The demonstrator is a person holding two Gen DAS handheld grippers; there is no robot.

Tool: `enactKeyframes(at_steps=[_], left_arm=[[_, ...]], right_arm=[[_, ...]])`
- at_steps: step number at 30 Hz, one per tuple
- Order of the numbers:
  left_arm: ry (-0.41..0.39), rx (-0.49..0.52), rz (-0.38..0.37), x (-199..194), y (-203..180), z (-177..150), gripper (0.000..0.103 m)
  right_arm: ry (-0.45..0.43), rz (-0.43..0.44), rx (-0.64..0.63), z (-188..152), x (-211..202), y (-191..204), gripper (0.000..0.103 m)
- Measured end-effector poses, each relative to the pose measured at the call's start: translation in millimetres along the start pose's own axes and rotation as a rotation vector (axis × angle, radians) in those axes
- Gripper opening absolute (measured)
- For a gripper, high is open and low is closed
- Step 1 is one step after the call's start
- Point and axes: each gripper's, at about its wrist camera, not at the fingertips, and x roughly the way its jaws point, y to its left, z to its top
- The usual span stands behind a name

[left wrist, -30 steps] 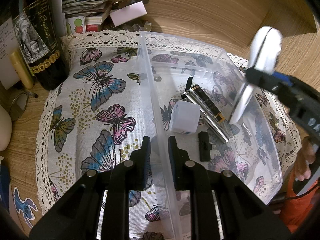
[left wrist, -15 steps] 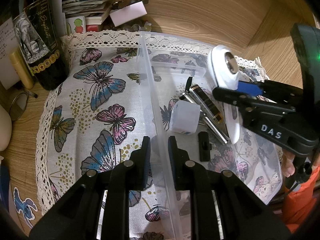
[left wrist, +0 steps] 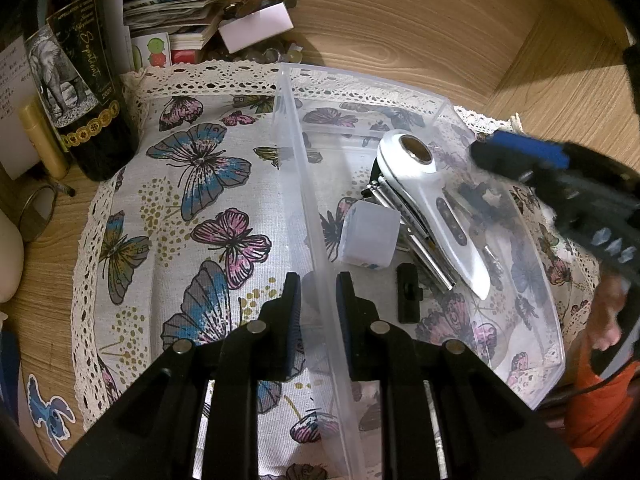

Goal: Organize rigid objects
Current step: 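Carry the white device into the clear box and open the right tool, then grasp the black round plug with the right tool and lift it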

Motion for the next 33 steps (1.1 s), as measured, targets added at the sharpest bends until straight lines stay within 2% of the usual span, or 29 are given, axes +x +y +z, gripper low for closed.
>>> enactKeyframes(at_steps=[5, 11, 17, 25, 33], left_arm=[[0.000, 0.001, 0.000, 0.0, -0.1, 0.1, 0.017], [-0.002, -0.001, -0.002, -0.2, 0.4, -0.5, 0.017], [-0.003, 0.000, -0.003, -0.7, 0.9, -1.1, 0.017], [-0.003, -0.002, -0.003, -0.8, 0.9, -1.1, 0.017], [-0.003, -0.002, -0.003, -0.7, 0.7, -1.1, 0.017]], right_arm=[[-0.090, -0.059, 0.043, 1.6, -30.9, -21.6, 0.048], [-0.106, -0.141, 0.114, -9.2, -47.2, -53.9, 0.052], [-0.020, -0.198, 0.197, -35.8, -29.0, -85.4, 0.053], [0.087, -0.178, 0.369, -71.0, 5.1, -127.5, 0.053], [0.169, -0.174, 0.430, -87.8, 39.8, -142.5, 0.053]])
